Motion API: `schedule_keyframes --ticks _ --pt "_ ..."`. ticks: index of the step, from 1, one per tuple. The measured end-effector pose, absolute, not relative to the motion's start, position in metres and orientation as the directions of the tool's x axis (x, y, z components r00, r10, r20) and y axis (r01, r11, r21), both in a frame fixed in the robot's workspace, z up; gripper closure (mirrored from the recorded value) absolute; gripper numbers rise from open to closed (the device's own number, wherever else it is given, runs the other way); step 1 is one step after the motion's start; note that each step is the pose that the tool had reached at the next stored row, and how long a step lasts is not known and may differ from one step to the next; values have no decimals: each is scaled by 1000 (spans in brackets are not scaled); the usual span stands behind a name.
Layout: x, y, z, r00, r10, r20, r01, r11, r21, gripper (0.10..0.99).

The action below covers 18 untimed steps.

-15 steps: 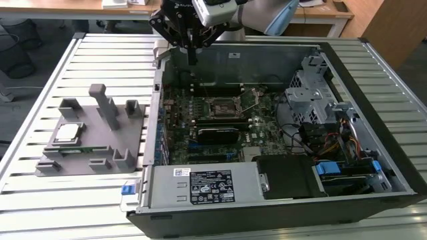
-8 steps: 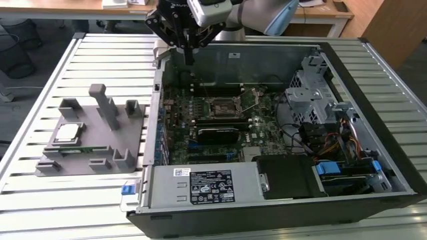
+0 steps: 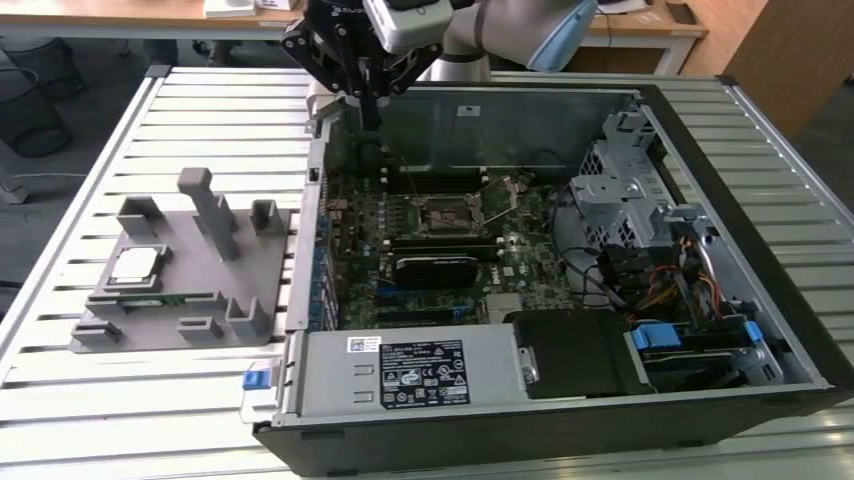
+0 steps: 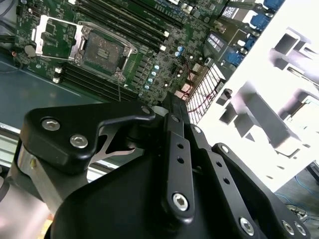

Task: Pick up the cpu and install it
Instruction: 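Reach for the cpu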

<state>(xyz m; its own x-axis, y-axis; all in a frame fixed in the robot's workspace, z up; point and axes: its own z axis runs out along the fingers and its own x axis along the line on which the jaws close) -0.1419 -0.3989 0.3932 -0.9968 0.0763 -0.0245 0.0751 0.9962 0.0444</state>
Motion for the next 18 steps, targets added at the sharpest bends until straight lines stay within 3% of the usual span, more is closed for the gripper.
schedule_keyframes --ticks 18 --pt "-156 -399 393 -997 76 -24 75 996 44 980"
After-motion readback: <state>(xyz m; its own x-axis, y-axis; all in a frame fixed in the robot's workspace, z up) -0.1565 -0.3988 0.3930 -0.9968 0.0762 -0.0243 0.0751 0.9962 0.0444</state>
